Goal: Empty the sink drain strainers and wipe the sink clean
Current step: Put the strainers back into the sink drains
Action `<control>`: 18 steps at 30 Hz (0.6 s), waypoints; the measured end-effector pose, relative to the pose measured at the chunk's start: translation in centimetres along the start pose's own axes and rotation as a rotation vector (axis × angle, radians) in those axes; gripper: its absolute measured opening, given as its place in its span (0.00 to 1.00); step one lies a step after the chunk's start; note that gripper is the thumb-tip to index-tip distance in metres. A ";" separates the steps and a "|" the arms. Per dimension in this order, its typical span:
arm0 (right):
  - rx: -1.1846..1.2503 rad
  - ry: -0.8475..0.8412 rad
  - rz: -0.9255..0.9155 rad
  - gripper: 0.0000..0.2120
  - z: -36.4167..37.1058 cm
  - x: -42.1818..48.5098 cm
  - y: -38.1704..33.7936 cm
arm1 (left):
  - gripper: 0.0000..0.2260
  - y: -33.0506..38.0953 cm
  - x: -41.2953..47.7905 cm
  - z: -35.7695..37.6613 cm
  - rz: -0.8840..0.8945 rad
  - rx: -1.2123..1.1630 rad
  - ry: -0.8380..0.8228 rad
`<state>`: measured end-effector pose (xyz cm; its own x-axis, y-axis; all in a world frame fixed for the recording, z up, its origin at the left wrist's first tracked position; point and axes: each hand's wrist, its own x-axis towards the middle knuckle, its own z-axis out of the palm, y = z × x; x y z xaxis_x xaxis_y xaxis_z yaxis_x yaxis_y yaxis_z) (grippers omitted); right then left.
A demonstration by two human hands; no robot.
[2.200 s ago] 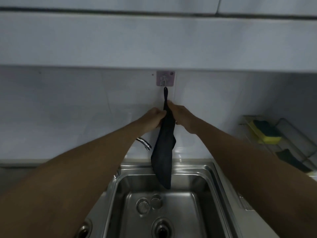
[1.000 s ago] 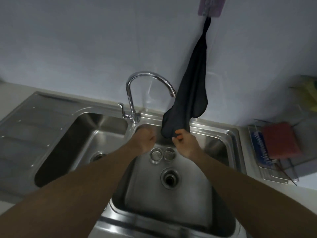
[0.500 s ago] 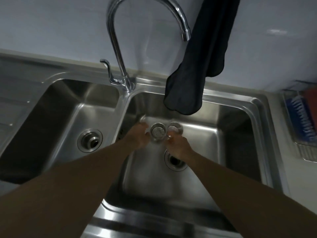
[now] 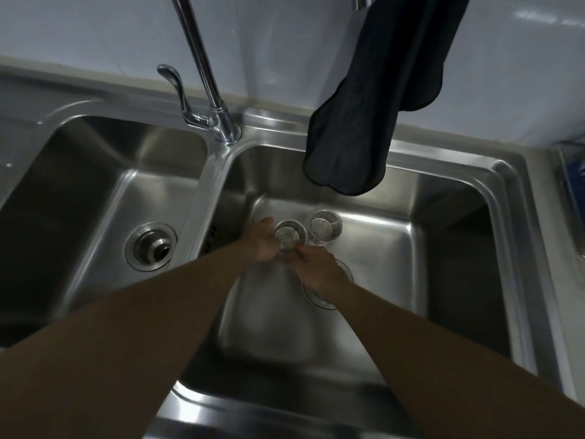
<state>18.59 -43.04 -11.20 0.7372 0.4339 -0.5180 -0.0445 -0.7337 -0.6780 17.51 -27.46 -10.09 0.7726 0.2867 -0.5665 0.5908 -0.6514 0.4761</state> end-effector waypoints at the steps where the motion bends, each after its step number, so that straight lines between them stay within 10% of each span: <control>1: 0.008 0.019 0.010 0.15 0.0 -0.2 0.2 | 0.15 -0.2 -0.3 0.2 0.006 -0.008 0.008; 7: -0.093 0.203 0.037 0.25 -1.0 -1.3 1.2 | 0.07 -0.4 -2.5 1.3 -0.048 -0.153 0.175; 12: -0.037 0.269 0.092 0.07 -2.9 -1.8 -1.3 | 0.05 0.2 -4.6 -0.3 -0.046 -0.227 0.228; 18: 0.189 0.304 -0.012 0.08 -4.9 -2.2 -7.0 | 0.05 1.1 -7.9 -5.1 0.027 -0.325 0.378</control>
<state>20.64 -41.38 -2.75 0.9041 0.2458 -0.3495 -0.1373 -0.6075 -0.7824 13.24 -26.81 -1.67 0.7834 0.5465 -0.2961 0.5646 -0.4264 0.7067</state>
